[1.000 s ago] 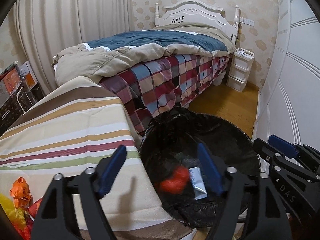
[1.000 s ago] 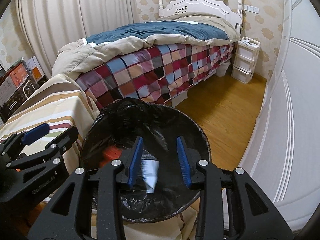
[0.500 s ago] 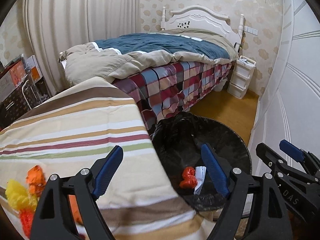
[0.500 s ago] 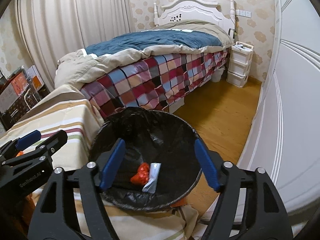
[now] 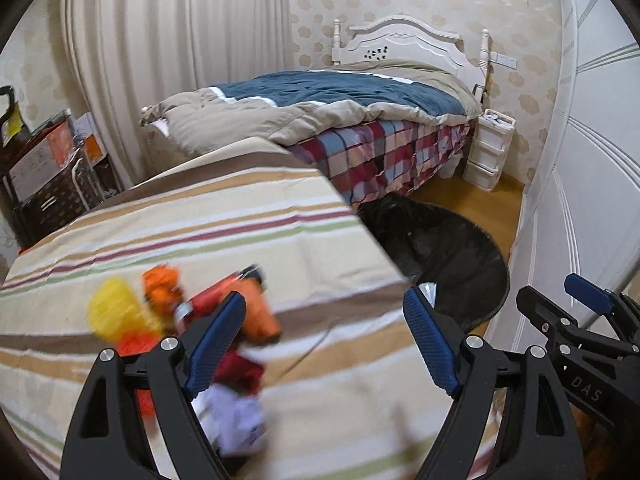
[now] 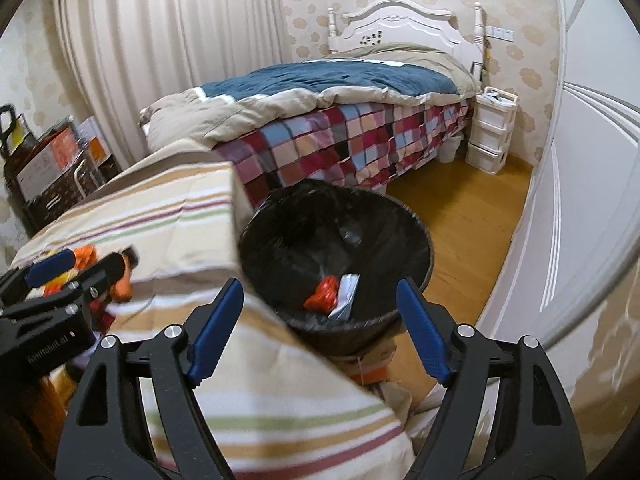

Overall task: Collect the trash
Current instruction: 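Open both tools to drop the tube and mesh bag into the bin, then grasp the white plastic bag with the left tool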

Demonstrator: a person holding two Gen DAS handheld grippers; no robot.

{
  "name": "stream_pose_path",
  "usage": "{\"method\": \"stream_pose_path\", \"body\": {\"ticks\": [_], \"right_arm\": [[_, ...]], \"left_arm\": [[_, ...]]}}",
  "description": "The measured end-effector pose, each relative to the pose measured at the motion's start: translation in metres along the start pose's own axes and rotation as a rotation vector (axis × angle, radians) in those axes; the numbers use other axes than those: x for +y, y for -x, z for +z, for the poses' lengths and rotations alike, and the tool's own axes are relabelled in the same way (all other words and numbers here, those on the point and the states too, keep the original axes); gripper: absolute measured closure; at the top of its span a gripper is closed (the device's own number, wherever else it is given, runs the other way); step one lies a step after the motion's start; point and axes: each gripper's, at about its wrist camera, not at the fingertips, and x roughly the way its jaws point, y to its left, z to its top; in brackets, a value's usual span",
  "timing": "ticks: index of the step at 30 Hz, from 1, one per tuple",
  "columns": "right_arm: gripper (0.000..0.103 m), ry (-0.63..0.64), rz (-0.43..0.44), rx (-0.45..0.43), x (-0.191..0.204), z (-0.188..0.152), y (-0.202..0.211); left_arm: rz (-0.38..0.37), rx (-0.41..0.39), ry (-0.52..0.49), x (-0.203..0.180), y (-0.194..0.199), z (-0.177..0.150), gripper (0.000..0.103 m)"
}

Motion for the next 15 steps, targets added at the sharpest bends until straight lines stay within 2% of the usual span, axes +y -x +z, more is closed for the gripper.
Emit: {"method": "stream_pose_path", "body": {"ticks": [15], "right_arm": [[0.026,0.085,0.074,0.039,0.043,-0.047,0.031]], "left_arm": [[0.092,0.03,0.057,0.064,0.043,-0.061,0.022]]}}
